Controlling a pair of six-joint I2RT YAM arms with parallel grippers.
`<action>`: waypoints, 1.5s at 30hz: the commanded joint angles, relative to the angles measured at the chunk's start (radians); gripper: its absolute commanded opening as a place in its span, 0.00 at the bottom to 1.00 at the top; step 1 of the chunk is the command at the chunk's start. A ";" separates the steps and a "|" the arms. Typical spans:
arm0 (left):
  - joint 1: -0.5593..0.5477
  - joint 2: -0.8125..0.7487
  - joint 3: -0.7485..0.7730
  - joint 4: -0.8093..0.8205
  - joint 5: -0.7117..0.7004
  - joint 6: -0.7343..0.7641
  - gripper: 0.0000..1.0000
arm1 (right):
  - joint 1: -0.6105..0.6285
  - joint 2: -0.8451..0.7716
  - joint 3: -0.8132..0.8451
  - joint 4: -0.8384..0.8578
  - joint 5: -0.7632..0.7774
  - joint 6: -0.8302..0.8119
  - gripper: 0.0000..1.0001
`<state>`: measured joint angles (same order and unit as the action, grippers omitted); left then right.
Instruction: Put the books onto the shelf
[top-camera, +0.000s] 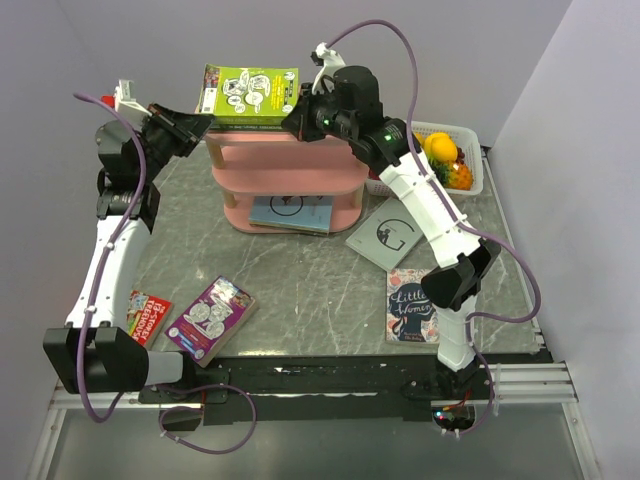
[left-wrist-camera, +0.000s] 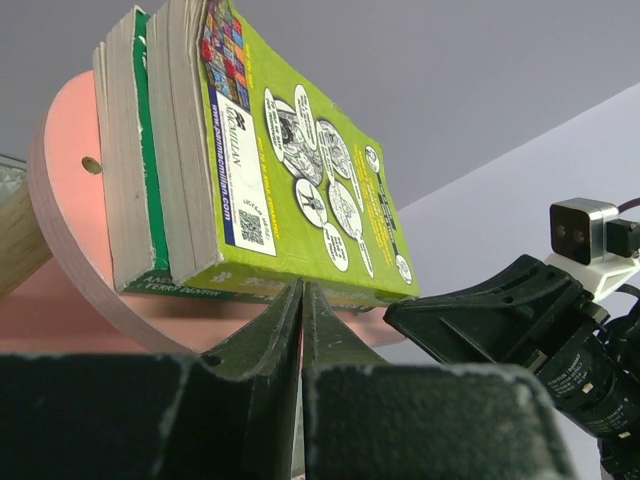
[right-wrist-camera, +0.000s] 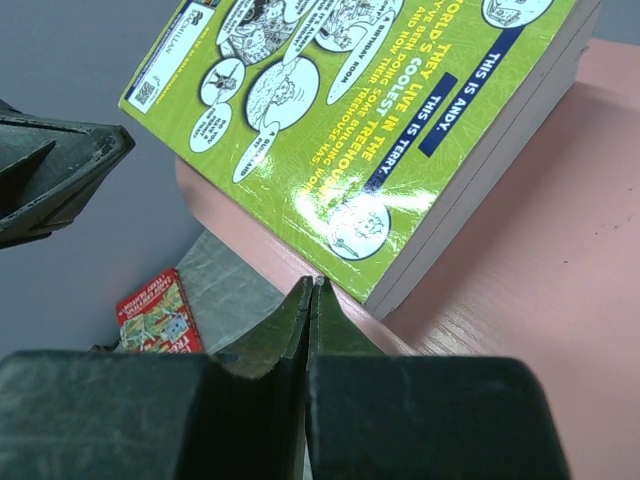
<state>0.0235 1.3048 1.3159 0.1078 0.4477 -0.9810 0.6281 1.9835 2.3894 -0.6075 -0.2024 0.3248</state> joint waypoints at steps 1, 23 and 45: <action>0.000 0.017 0.048 0.035 0.006 0.008 0.09 | -0.011 0.005 0.051 0.029 0.001 0.010 0.00; 0.001 0.050 0.068 0.041 0.013 0.007 0.09 | -0.022 0.028 0.079 0.032 0.001 0.014 0.00; 0.076 -0.016 0.151 -0.019 -0.109 -0.001 0.29 | -0.034 -0.233 -0.239 0.213 0.127 0.049 0.00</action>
<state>0.0917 1.2774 1.4429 0.0921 0.4149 -0.9817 0.6079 1.7966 2.1700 -0.4694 -0.1776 0.3580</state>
